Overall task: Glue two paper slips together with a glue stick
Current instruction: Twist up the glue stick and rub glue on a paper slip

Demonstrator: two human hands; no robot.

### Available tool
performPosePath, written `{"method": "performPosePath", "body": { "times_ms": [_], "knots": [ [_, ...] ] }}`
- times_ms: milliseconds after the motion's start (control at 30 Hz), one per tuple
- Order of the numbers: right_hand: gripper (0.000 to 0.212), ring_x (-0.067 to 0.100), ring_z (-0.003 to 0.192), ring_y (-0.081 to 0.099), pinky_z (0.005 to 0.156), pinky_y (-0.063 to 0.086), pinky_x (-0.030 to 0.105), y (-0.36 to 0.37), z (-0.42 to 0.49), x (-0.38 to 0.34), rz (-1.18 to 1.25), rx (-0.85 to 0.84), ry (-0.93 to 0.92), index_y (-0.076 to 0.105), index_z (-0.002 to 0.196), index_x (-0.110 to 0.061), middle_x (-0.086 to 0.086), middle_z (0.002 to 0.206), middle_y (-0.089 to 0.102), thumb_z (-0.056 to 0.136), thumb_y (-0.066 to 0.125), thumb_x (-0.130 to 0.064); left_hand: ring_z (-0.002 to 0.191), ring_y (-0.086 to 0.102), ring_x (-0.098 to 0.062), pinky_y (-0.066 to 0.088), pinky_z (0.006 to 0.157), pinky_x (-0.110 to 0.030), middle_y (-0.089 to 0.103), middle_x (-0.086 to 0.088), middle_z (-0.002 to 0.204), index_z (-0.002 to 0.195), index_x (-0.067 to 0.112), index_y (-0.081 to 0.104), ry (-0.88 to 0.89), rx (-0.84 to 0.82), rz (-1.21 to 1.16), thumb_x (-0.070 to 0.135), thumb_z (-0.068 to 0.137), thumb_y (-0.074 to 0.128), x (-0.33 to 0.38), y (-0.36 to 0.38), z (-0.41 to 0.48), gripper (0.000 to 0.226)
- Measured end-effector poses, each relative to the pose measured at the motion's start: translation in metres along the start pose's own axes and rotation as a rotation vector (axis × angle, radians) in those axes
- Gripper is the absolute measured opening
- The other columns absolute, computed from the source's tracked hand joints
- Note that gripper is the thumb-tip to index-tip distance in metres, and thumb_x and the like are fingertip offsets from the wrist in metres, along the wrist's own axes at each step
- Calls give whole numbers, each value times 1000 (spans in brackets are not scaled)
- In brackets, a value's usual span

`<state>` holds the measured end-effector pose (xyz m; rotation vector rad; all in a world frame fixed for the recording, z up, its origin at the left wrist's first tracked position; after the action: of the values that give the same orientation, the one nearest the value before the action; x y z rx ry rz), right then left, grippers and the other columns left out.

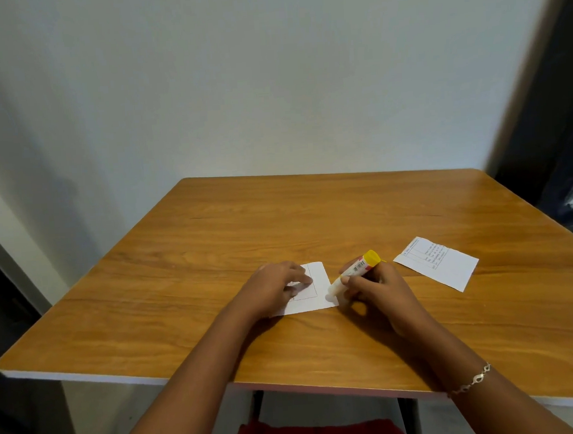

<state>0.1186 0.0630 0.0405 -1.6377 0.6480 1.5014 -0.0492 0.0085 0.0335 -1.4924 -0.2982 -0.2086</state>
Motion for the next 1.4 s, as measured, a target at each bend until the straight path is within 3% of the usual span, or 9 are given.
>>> {"method": "performPosePath", "body": {
  "times_ms": [167,300,400,533,733,1067,1167,1300,1400],
  "knots": [
    [15,27,81,66,78,54,51,0,10,3,25,17,46,61,95,-13,12,94,68,81,63,-16,116,44,-18,29,95,-31,51,0,127,123,25,53,-69,68,96,26,89,52,-4,4,0,34],
    [7,19,72,64,76,55,44,2,17,-1,-5,27,20,63,83,-22,9,85,69,81,63,-15,112,42,-22,28,96,-34,47,-5,121,123,21,46,-106,198,249,34,93,41,-1,12,-5,34],
    [8,18,71,64,72,54,39,3,23,-1,-55,39,9,65,89,-16,8,85,69,81,63,-16,97,50,-25,38,84,-37,55,-7,105,112,22,54,-116,299,271,38,89,35,4,14,-8,34],
    [16,21,79,66,75,54,43,4,33,-2,-140,63,2,63,95,-10,9,91,69,81,63,-18,70,56,-18,46,60,-32,58,-1,78,88,25,64,-169,390,319,40,78,35,4,13,-12,35],
    [16,24,77,63,55,46,26,2,50,-10,-287,116,-28,59,92,-3,14,94,67,81,61,-16,92,50,-22,39,78,-36,56,-5,98,107,23,60,-153,405,221,38,84,39,2,16,-12,34],
    [19,30,83,63,72,52,44,5,61,-13,-385,124,-8,57,92,-3,14,94,65,81,61,-19,81,54,-21,42,69,-35,58,-3,87,97,23,64,-168,436,228,41,80,34,2,15,-13,38],
    [18,31,81,63,68,50,41,6,61,-12,-406,131,-4,59,90,-3,17,91,67,80,60,-17,80,54,-22,41,67,-35,58,-4,85,94,23,65,-166,448,216,39,80,40,2,14,-13,33],
    [17,27,69,58,59,41,32,5,59,-11,-433,140,-10,60,85,-1,19,85,68,77,59,-16,89,52,-24,37,75,-36,56,-6,94,103,21,62,-148,454,183,34,84,48,2,15,-13,28],
    [15,23,67,56,59,41,34,7,55,-13,-462,128,-26,60,85,-1,14,79,64,78,59,-15,97,47,-22,34,80,-34,54,-5,103,113,23,58,-151,429,166,35,89,45,3,15,-13,30]
  ]
}}
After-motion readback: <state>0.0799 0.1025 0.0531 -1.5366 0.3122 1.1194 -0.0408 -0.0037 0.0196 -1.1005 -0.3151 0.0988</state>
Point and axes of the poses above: each hand's wrist, its own z-axis towards the middle knuckle, its own y-axis out of the palm, x = y × z, the point moved 5 cm from there along z, towards the middle knuckle
